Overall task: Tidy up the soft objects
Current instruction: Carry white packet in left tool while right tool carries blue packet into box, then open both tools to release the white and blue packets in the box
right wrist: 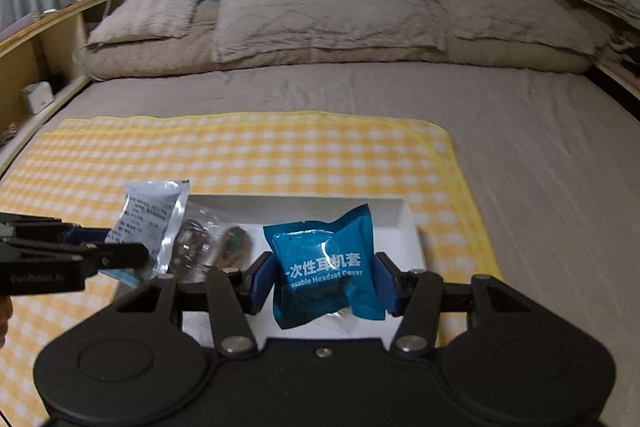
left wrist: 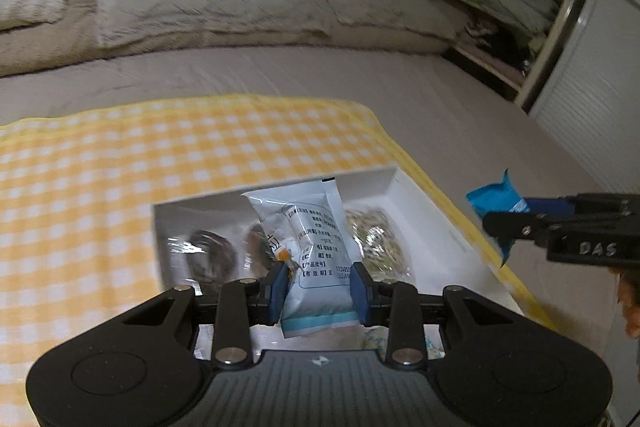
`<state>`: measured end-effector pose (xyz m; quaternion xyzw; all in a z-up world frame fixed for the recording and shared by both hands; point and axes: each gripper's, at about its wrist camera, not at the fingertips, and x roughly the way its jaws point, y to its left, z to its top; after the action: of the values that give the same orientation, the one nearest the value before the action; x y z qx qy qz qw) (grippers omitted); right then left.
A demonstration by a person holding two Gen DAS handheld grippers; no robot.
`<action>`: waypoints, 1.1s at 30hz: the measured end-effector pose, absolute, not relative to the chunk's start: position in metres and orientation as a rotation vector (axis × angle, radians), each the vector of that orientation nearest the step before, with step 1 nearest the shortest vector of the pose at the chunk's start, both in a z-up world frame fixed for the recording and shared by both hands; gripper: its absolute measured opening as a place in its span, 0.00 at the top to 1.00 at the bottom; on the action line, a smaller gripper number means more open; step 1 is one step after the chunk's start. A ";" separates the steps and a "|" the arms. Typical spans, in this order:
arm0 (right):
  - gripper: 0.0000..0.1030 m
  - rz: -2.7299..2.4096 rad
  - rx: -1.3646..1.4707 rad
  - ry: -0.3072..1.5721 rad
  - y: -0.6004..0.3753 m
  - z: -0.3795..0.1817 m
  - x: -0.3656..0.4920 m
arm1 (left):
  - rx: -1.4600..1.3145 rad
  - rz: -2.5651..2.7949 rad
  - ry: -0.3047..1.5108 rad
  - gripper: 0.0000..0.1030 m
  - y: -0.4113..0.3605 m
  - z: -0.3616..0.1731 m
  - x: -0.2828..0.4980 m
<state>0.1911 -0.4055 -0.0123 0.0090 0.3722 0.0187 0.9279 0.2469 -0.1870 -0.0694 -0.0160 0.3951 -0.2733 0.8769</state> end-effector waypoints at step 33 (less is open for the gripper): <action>0.41 0.005 0.105 0.874 -0.440 -0.055 0.208 | -0.022 -0.558 0.905 0.26 -0.242 -0.136 0.294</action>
<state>0.2076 -0.4399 -0.0553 0.0511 0.4229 0.0024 0.9048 0.2944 -0.2425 -0.1365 -0.0107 0.4317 -0.2661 0.8618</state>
